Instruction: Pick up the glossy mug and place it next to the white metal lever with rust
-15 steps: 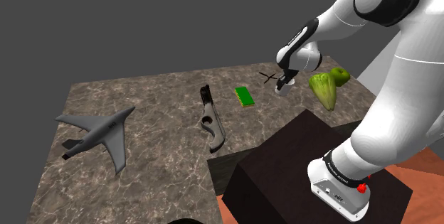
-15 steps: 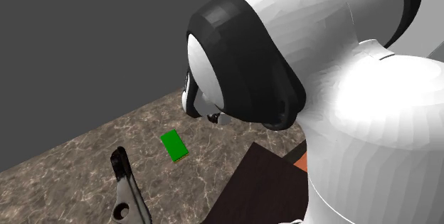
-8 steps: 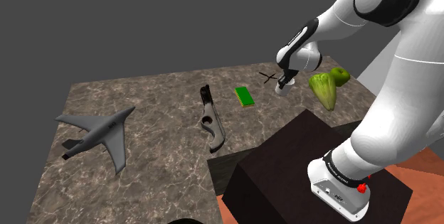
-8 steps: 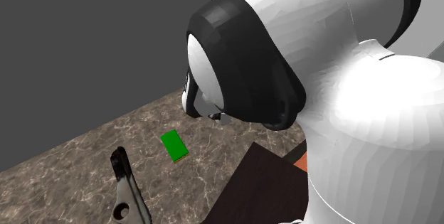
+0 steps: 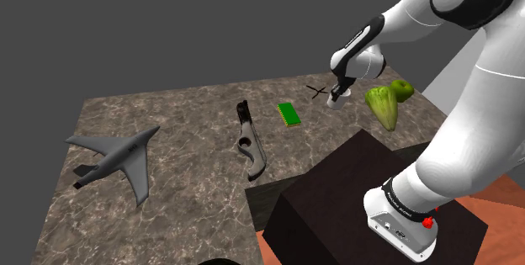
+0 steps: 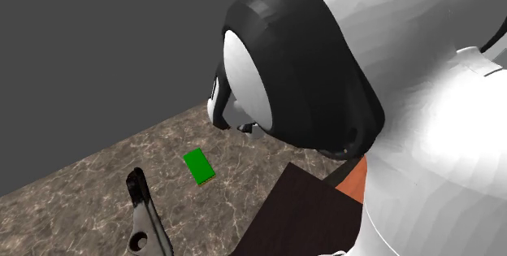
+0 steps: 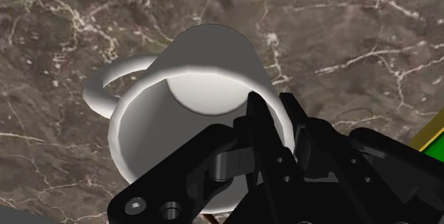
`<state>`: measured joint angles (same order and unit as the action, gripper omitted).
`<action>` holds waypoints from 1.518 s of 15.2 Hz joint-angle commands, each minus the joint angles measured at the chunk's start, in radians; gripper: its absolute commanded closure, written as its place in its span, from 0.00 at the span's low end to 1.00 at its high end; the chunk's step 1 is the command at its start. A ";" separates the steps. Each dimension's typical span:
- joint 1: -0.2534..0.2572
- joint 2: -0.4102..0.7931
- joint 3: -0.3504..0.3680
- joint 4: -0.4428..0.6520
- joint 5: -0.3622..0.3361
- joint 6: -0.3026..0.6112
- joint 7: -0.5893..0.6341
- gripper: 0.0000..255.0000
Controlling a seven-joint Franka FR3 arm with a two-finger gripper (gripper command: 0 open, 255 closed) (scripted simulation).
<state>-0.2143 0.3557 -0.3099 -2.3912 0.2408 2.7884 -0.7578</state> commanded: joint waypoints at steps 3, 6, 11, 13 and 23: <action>0.026 -0.054 -0.033 -0.007 -0.041 -0.046 0.030 1.00; 0.042 -0.095 -0.055 -0.011 -0.074 -0.081 0.054 1.00; 0.062 -0.162 -0.085 -0.012 -0.130 -0.142 0.093 1.00; 0.068 -0.188 -0.094 -0.010 -0.152 -0.167 0.108 1.00; 0.083 -0.310 -0.116 0.012 -0.243 -0.300 0.171 1.00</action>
<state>-0.1317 0.0592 -0.4243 -2.3800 0.0071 2.5014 -0.5917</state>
